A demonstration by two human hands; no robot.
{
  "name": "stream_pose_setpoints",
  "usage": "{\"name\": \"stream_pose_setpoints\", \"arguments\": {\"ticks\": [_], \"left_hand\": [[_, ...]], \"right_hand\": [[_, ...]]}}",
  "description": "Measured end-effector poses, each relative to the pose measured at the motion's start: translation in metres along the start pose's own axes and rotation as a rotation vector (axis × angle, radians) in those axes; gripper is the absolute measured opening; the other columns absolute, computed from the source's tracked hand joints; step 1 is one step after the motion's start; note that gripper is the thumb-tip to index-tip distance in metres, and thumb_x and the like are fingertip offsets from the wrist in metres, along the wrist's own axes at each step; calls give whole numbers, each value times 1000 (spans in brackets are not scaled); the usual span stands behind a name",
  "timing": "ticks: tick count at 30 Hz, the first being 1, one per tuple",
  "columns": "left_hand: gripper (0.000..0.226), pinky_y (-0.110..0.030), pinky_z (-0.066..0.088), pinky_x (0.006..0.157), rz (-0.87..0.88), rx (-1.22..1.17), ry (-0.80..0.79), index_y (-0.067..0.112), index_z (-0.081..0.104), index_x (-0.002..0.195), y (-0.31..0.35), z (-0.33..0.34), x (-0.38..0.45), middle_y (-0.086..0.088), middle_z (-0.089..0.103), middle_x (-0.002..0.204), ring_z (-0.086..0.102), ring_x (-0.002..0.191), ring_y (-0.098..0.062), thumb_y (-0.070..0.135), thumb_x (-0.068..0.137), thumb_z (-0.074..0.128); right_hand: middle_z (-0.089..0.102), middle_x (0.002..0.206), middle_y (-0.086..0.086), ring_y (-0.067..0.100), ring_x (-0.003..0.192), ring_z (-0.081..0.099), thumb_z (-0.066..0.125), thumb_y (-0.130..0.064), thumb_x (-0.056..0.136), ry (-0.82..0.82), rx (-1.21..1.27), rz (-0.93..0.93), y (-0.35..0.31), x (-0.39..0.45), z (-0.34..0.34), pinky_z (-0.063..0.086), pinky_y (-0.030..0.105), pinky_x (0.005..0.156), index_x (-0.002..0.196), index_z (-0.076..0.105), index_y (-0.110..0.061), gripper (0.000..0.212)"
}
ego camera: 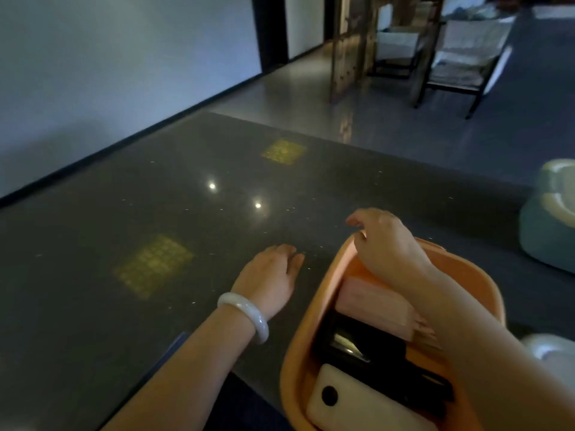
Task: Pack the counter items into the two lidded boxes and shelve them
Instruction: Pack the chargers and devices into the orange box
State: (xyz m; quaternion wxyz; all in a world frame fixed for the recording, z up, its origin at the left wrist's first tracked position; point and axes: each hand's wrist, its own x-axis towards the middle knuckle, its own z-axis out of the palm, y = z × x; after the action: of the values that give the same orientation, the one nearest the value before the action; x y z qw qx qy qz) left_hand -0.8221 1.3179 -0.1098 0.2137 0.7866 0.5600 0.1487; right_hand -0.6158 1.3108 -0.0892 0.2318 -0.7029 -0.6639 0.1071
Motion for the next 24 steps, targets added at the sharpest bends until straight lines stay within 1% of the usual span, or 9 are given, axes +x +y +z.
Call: {"name": "stream_pose_setpoints", "arguments": {"ticks": [1, 2, 5, 8, 11, 16, 18, 21, 24], "left_hand": [[38, -39, 47, 93, -8, 78, 34, 19, 56, 127, -9, -8, -4, -2, 62, 119, 60, 107, -20, 40, 101, 39], [38, -39, 46, 94, -19, 159, 57, 18, 54, 129, -18, -17, -10, -3, 60, 120, 59, 108, -22, 39, 101, 39], [34, -36, 42, 92, -92, 388, 86, 18, 52, 124, -51, -41, -31, -1, 58, 119, 56, 108, -22, 38, 101, 37], [34, -35, 35, 100, -214, 497, 102, 22, 49, 127, -91, -64, -62, 3, 53, 126, 51, 116, -20, 39, 100, 39], [35, -38, 32, 105, -327, 567, 102, 23, 46, 129, -133, -90, -101, 1, 51, 127, 49, 120, -22, 38, 98, 43], [32, -40, 31, 107, -521, 601, 121, 22, 48, 125, -209, -132, -183, -1, 50, 125, 48, 118, -24, 31, 95, 47], [34, -41, 31, 108, -592, 589, 132, 21, 48, 127, -239, -147, -219, -2, 50, 126, 48, 118, -25, 25, 92, 49], [40, -43, 30, 109, -703, 569, 142, 20, 47, 129, -283, -165, -279, -3, 49, 127, 47, 119, -26, 24, 89, 55], [37, -44, 30, 108, -825, 542, 174, 20, 48, 127, -319, -178, -338, -4, 49, 125, 47, 117, -26, 18, 90, 52]], "right_hand": [[61, 117, 2, 21, 109, 55, 51, -6, 89, -20, -16, -76, -13, 7, 5, 48, 33, 91, 120, 61, -17, 34], [61, 118, 4, 23, 112, 54, 51, -6, 88, -52, -38, -139, -27, 13, 10, 46, 35, 94, 120, 61, -15, 35], [59, 119, 5, 26, 112, 52, 52, -9, 87, -168, -117, -275, -71, 27, 35, 44, 35, 96, 120, 60, -15, 34], [57, 117, 7, 27, 111, 52, 52, -9, 88, -278, -166, -373, -125, 30, 63, 46, 38, 95, 117, 57, -14, 30], [54, 120, 6, 25, 113, 49, 51, -9, 90, -363, -226, -514, -185, 23, 93, 44, 37, 95, 121, 53, -15, 32], [51, 127, 5, 25, 119, 46, 50, -10, 91, -493, -214, -685, -293, -5, 147, 42, 37, 97, 127, 50, -17, 37], [51, 128, 5, 25, 121, 46, 50, -12, 90, -535, -223, -754, -336, -20, 171, 40, 36, 98, 128, 50, -18, 38], [52, 130, 5, 24, 123, 47, 51, -11, 90, -597, -236, -839, -402, -48, 210, 41, 34, 99, 130, 50, -19, 40], [51, 132, 4, 22, 122, 49, 53, -9, 91, -652, -225, -911, -461, -81, 245, 43, 35, 98, 130, 50, -21, 42]]}}
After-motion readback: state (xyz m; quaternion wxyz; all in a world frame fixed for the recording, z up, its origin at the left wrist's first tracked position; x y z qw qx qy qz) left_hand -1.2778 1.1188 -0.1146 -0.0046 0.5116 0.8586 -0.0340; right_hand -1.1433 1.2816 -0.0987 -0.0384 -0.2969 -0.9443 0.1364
